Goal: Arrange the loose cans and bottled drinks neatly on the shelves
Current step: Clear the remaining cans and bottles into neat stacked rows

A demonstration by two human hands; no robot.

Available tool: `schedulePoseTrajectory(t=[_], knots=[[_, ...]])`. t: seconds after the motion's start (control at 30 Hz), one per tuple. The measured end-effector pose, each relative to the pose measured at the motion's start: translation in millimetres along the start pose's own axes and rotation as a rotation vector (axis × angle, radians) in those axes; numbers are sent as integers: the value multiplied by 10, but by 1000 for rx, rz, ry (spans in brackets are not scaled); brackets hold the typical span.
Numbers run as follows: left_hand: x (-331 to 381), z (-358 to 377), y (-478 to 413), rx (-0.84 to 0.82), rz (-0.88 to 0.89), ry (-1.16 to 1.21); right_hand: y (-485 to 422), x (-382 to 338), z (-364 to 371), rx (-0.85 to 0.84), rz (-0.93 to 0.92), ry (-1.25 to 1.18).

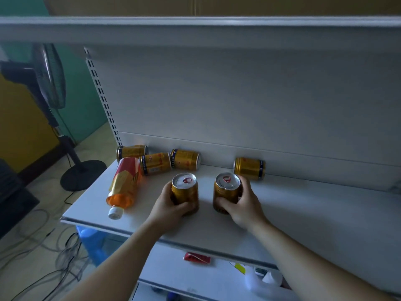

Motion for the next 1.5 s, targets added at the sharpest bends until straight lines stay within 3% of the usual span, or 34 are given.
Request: schedulePoseTrajectory(t=[0.53,0.63,0.97,1.2,1.5], knots=[[695,721,1327,-546,-28,472,1747,-552,-1180,438,146,-411],[835,1104,1573,-639,-39,454,2084,-575,-1579,518,174,-464],[1345,2889,2726,-873,164,237,3352,-404,-3279,735,149,-364],[1607,4205,3517,-951,209,278,4044,-134,-4540,800,132,-328],[1888,4738,3358,-794,251,228,3742,200,-5217,754,118,-372]])
Point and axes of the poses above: each hand's wrist, its own y-axis away from the middle knuckle, its own z-axis out of the palm, x = y × z, the point moved 4 cm from there along -y, towards the middle knuckle, and after that the axes turned 6 degrees about -z, right-handed, at the moved point
